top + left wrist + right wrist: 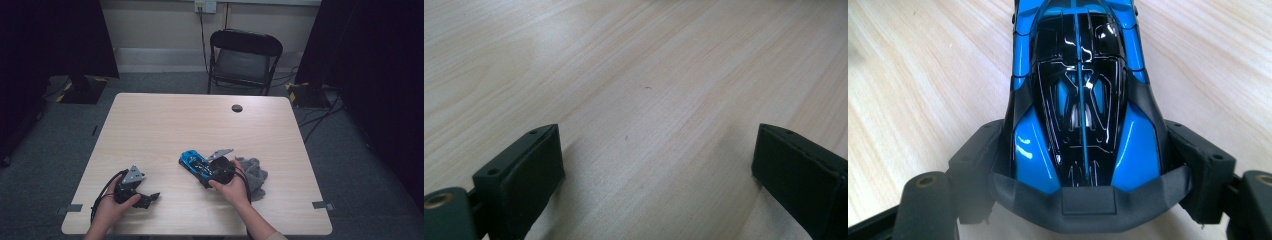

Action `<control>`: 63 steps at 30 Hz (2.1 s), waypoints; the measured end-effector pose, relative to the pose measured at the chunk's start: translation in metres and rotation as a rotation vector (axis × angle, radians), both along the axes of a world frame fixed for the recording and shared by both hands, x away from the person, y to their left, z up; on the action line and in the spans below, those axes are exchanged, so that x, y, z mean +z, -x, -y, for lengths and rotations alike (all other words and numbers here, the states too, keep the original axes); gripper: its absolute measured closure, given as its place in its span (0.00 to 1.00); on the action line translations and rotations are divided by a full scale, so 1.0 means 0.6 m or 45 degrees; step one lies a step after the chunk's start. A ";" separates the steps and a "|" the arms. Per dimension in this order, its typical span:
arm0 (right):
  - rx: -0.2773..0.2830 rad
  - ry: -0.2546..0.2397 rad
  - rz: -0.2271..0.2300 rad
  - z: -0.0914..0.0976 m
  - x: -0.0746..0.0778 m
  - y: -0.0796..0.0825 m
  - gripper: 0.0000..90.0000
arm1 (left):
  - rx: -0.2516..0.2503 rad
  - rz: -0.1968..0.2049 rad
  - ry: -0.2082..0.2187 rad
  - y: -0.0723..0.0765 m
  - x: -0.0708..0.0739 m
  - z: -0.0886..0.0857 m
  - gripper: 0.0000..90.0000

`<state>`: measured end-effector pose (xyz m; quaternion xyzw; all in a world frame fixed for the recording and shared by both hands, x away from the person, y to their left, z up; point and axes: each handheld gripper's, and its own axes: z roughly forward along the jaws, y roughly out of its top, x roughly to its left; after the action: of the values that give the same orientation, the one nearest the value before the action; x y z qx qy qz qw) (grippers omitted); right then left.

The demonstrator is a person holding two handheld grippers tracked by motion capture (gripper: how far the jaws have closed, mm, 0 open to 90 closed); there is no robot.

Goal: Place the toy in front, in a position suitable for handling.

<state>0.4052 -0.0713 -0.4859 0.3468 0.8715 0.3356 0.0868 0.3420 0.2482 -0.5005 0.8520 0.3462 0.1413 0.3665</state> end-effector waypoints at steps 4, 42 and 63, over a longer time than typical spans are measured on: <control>0.003 0.002 -0.007 0.005 -0.001 0.004 0.27 | 0.001 0.000 0.000 0.000 0.000 0.000 0.06; 0.028 -0.011 0.013 0.031 0.011 0.023 0.22 | 0.001 0.001 -0.002 0.001 0.000 0.000 0.06; -0.150 0.018 0.073 0.178 0.094 0.025 0.24 | 0.001 0.002 -0.001 0.001 0.000 0.000 0.06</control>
<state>0.3904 -0.1780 -0.4293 0.3871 0.8492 0.3333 0.1337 0.3416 0.2480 -0.5005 0.8520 0.3462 0.1421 0.3662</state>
